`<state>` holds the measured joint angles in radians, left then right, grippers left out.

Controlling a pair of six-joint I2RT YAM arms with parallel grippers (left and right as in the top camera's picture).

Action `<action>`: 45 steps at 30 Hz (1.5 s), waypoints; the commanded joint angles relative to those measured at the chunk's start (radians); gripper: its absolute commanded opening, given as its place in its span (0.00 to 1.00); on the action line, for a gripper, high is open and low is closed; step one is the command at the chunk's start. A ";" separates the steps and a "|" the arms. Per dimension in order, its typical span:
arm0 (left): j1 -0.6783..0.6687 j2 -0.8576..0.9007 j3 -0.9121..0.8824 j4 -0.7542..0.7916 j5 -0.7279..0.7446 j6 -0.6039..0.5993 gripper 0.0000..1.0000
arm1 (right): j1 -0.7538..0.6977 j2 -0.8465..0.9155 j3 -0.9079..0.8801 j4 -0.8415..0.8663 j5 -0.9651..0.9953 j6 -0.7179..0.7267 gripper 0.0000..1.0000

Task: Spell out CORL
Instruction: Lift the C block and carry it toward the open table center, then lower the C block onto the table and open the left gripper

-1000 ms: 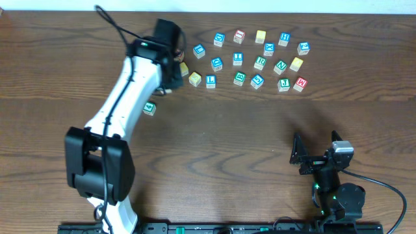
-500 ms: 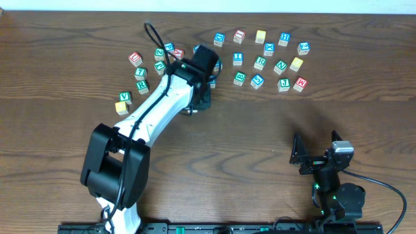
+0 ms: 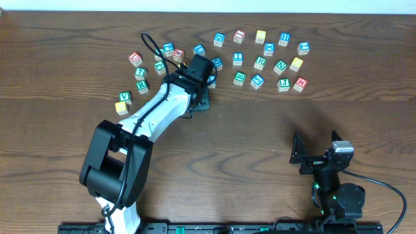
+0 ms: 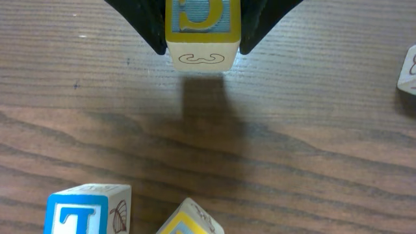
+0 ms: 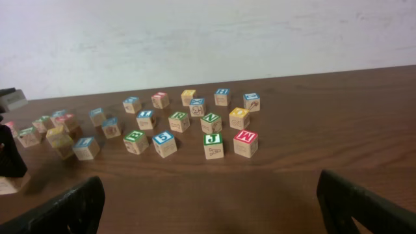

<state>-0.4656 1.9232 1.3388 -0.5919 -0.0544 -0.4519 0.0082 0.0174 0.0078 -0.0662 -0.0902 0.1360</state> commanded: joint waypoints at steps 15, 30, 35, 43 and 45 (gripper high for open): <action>0.004 0.082 -0.009 0.061 0.002 0.025 0.31 | -0.008 -0.002 -0.002 -0.002 -0.002 -0.010 0.99; 0.004 0.086 -0.009 0.084 0.001 0.061 0.31 | -0.008 -0.002 -0.002 -0.002 -0.002 -0.010 0.99; 0.004 0.086 -0.009 0.093 0.001 0.084 0.31 | -0.008 -0.002 -0.002 -0.002 -0.002 -0.010 0.99; 0.004 0.086 -0.009 0.085 0.001 0.084 0.31 | -0.008 -0.002 -0.002 -0.002 -0.002 -0.010 0.99; 0.004 0.086 -0.009 0.084 0.001 0.084 0.31 | -0.008 -0.002 -0.002 -0.002 -0.002 -0.010 0.99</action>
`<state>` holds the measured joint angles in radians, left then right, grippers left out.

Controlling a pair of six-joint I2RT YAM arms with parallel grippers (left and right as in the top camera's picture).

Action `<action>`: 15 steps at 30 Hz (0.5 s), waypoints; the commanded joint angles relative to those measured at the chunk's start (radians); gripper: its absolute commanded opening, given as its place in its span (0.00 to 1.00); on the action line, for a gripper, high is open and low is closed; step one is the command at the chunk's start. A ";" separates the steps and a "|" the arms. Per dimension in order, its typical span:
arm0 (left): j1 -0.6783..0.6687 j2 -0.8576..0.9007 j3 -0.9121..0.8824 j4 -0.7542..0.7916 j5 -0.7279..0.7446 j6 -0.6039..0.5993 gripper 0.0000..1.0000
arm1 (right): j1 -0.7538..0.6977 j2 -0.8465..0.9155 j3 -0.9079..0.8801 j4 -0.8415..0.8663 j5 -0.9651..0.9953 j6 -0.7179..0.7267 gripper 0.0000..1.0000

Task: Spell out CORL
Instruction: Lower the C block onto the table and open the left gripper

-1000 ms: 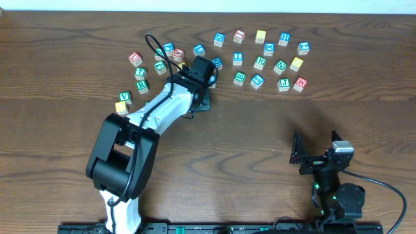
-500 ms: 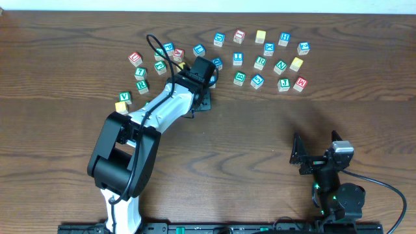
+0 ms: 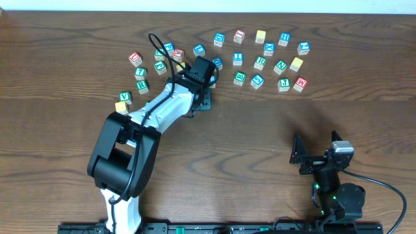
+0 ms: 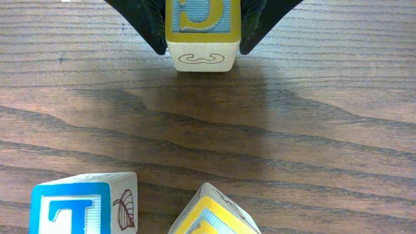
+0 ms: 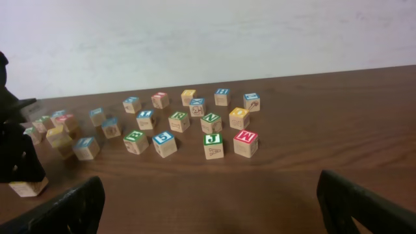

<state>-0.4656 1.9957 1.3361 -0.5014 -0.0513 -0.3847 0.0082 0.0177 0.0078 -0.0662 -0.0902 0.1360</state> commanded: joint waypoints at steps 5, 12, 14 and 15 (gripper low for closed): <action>0.004 0.013 -0.006 -0.010 -0.002 0.009 0.31 | -0.008 -0.003 -0.002 -0.002 -0.002 -0.010 0.99; 0.004 0.013 -0.006 -0.009 -0.002 0.006 0.42 | -0.008 -0.003 -0.002 -0.002 -0.002 -0.010 0.99; 0.004 0.013 -0.006 -0.009 -0.002 0.006 0.43 | -0.008 -0.003 -0.002 -0.002 -0.002 -0.010 0.99; 0.004 0.013 -0.006 -0.009 -0.002 0.006 0.43 | -0.008 -0.003 -0.002 -0.002 -0.002 -0.011 0.99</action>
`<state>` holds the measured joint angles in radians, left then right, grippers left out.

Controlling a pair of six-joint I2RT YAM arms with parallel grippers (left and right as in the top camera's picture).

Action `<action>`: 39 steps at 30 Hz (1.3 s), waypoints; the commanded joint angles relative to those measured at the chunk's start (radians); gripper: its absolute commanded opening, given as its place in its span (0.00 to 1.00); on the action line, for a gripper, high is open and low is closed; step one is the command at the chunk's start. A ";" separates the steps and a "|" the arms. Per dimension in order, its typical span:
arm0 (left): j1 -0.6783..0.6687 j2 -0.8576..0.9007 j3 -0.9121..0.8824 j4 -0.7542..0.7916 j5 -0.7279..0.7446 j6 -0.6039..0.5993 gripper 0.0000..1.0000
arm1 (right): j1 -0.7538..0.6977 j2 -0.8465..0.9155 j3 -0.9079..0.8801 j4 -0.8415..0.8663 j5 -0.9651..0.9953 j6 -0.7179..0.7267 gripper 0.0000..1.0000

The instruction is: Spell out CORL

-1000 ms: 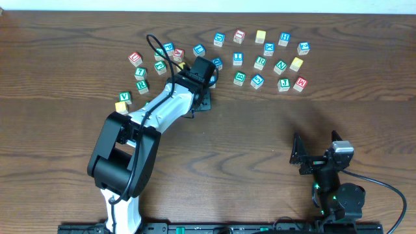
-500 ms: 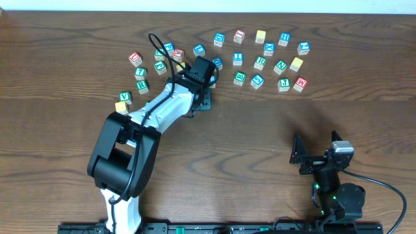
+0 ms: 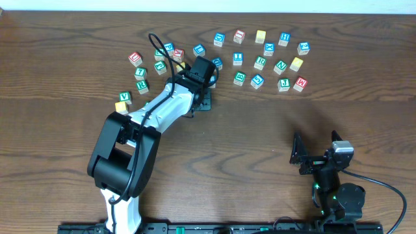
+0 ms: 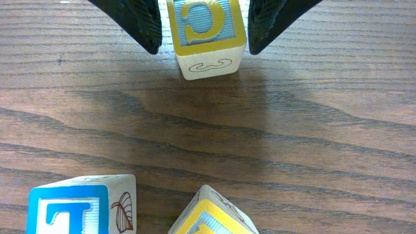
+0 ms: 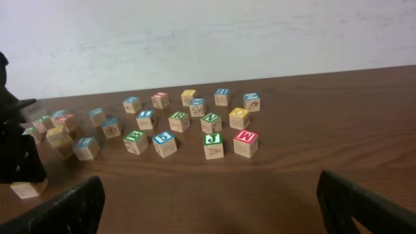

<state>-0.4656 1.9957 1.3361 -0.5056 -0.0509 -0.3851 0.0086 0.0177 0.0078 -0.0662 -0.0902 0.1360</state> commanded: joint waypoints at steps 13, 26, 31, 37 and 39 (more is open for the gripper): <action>0.005 -0.050 0.037 -0.017 -0.002 0.030 0.43 | -0.009 -0.003 -0.002 -0.002 -0.002 -0.010 0.99; 0.051 -0.335 0.051 -0.106 -0.021 0.021 0.45 | -0.009 -0.003 -0.002 -0.002 -0.002 -0.011 0.99; 0.059 -0.429 0.051 -0.202 -0.021 0.021 0.45 | -0.009 -0.003 -0.002 -0.002 -0.002 -0.011 0.99; 0.079 -0.503 0.051 -0.353 0.042 -0.043 0.50 | -0.009 -0.003 -0.002 -0.002 -0.002 -0.010 0.99; 0.079 -0.513 0.051 -0.407 0.050 -0.042 0.51 | -0.009 -0.003 -0.002 -0.002 -0.002 -0.010 0.99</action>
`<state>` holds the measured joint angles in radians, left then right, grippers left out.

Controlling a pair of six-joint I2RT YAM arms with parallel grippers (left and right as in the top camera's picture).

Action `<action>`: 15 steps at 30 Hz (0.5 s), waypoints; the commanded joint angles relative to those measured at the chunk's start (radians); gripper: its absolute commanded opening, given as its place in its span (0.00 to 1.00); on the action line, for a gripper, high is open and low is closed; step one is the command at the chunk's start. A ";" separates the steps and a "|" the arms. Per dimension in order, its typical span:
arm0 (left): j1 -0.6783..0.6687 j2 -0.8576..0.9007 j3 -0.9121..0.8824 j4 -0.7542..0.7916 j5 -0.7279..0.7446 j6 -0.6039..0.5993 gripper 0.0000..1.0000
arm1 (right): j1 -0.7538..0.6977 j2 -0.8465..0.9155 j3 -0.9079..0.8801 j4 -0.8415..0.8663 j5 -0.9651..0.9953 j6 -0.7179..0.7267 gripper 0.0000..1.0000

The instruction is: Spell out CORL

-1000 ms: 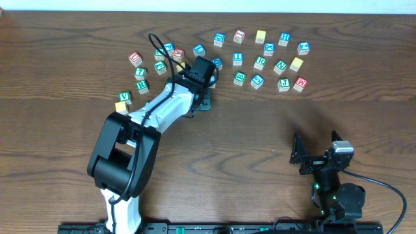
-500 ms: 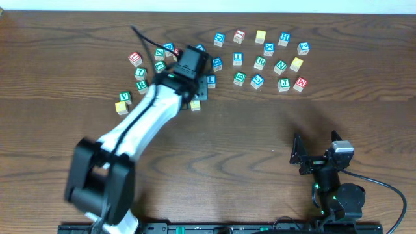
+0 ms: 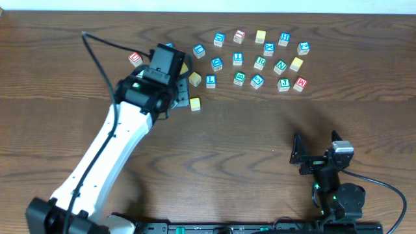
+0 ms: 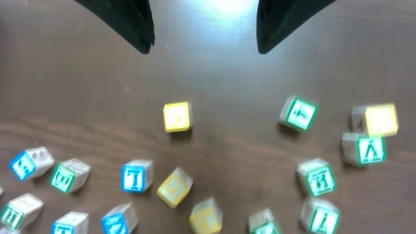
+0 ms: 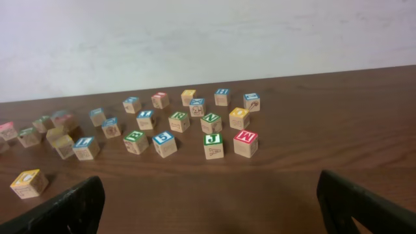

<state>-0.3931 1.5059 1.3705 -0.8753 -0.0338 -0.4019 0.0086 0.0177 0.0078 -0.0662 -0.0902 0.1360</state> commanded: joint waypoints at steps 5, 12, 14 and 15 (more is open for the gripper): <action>0.006 -0.024 0.017 -0.129 0.003 -0.018 0.60 | -0.009 -0.003 -0.002 -0.002 -0.002 -0.010 0.99; 0.010 -0.031 0.018 -0.126 -0.004 0.002 0.65 | -0.009 -0.003 -0.002 0.029 0.009 -0.010 0.99; 0.018 -0.043 0.018 -0.127 -0.004 0.026 0.65 | -0.009 -0.003 -0.002 0.035 0.001 -0.010 0.99; 0.025 -0.054 0.018 -0.127 -0.004 0.035 0.65 | -0.009 -0.003 -0.002 0.026 0.005 -0.011 0.99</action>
<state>-0.3855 1.4899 1.3705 -0.9985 -0.0261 -0.4057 0.0082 0.0174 0.0071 -0.0341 -0.0902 0.1360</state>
